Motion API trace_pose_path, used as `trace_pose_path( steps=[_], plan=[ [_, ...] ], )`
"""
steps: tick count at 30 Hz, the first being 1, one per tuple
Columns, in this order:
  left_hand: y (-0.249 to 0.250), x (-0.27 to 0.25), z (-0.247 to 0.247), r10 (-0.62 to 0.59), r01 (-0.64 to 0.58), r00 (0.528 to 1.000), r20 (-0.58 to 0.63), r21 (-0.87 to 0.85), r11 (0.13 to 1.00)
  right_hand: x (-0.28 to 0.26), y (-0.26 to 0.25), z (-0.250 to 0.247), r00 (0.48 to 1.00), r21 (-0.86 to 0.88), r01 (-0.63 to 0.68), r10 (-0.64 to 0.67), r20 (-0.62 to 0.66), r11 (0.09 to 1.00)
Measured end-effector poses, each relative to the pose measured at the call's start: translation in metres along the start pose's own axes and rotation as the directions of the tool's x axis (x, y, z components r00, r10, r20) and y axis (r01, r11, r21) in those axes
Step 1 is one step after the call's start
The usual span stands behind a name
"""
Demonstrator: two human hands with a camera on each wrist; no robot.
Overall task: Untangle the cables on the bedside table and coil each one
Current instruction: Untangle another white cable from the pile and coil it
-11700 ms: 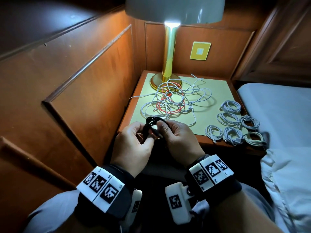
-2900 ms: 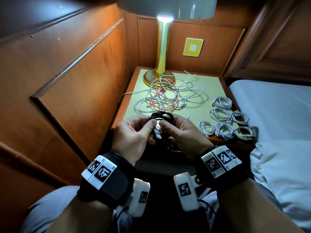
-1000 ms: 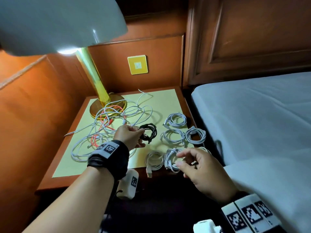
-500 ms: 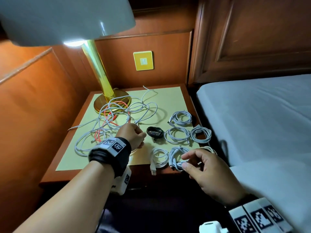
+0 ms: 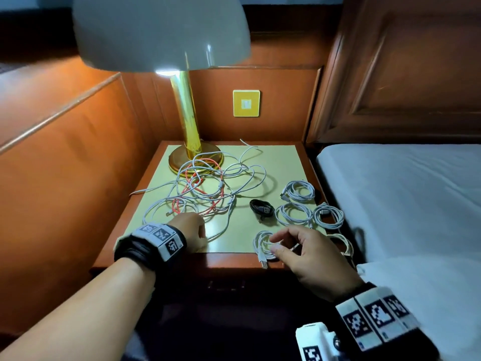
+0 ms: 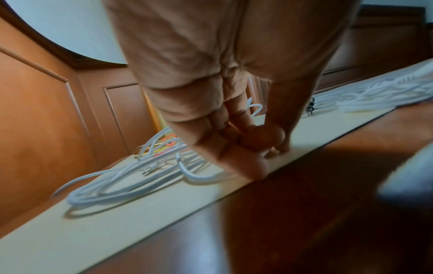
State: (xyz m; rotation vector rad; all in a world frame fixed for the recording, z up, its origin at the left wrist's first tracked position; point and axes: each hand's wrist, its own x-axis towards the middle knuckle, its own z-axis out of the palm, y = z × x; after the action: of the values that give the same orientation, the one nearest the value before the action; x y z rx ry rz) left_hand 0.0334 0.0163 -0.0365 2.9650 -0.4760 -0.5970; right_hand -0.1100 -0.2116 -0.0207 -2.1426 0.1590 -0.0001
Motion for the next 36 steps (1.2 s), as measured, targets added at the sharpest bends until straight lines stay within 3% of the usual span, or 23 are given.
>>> trace_pose_path(
  steps=[3, 5, 7, 10, 14, 17, 20, 22, 24, 27, 30, 33, 36],
  plan=[
    [-0.021, -0.006, 0.001, -0.042, 0.036, 0.995, -0.086, -0.070, 0.997, 0.011, -0.017, 0.010, 1.000, 0.028, -0.001, 0.000, 0.023, 1.000],
    [-0.033, -0.011, -0.002, -0.117, 0.048, 0.966, -0.230, -0.285, 0.957, 0.019, -0.026, 0.019, 1.000, 0.054, -0.011, 0.010, 0.023, 0.998],
    [-0.042, -0.018, -0.008, -0.218, -0.031, 0.910, -0.353, -0.583, 0.812, 0.026, -0.035, 0.027, 0.999, 0.068, -0.033, 0.032, 0.021, 0.997],
    [-0.048, -0.039, -0.017, -0.300, -0.277, 0.851, -0.431, -0.854, 0.441, 0.040, -0.050, 0.043, 0.998, 0.094, -0.059, 0.056, 0.034, 0.994],
    [-0.051, -0.074, -0.023, -0.334, -0.472, 0.801, -0.496, -0.867, 0.157, 0.055, -0.070, 0.068, 0.997, 0.159, -0.079, 0.075, 0.036, 0.984],
    [-0.048, -0.097, -0.025, -0.391, -0.562, 0.750, -0.533, -0.826, 0.048, 0.066, -0.082, 0.085, 0.994, 0.224, -0.108, 0.102, 0.038, 0.969],
    [-0.050, -0.116, -0.019, -0.426, -0.615, 0.711, -0.559, -0.788, 0.006, 0.082, -0.092, 0.100, 0.988, 0.268, -0.151, 0.145, 0.045, 0.951],
    [-0.057, -0.125, -0.012, -0.467, -0.638, 0.676, -0.570, -0.770, 0.016, 0.095, -0.093, 0.104, 0.983, 0.271, -0.168, 0.181, -0.024, 0.948],
    [-0.068, -0.128, -0.005, -0.513, -0.653, 0.631, -0.582, -0.755, 0.053, 0.112, -0.082, 0.108, 0.972, 0.292, -0.189, 0.220, -0.077, 0.938],
    [-0.087, -0.125, 0.003, -0.551, -0.636, 0.595, -0.586, -0.762, 0.123, 0.123, -0.084, 0.113, 0.961, 0.331, -0.238, 0.271, -0.057, 0.913],
    [-0.097, -0.113, 0.002, -0.584, -0.625, 0.596, -0.552, -0.775, 0.095, 0.133, -0.088, 0.116, 0.965, 0.417, -0.173, 0.239, -0.112, 0.892],
    [-0.102, -0.096, 0.000, -0.580, -0.612, 0.618, -0.531, -0.788, 0.068, 0.142, -0.086, 0.115, 0.948, 0.368, -0.132, 0.225, -0.225, 0.921],
    [-0.108, -0.077, 0.003, -0.554, -0.577, 0.627, -0.548, -0.804, 0.142, 0.146, -0.075, 0.114, 0.945, 0.332, -0.190, 0.263, -0.192, 0.924]
  ],
)
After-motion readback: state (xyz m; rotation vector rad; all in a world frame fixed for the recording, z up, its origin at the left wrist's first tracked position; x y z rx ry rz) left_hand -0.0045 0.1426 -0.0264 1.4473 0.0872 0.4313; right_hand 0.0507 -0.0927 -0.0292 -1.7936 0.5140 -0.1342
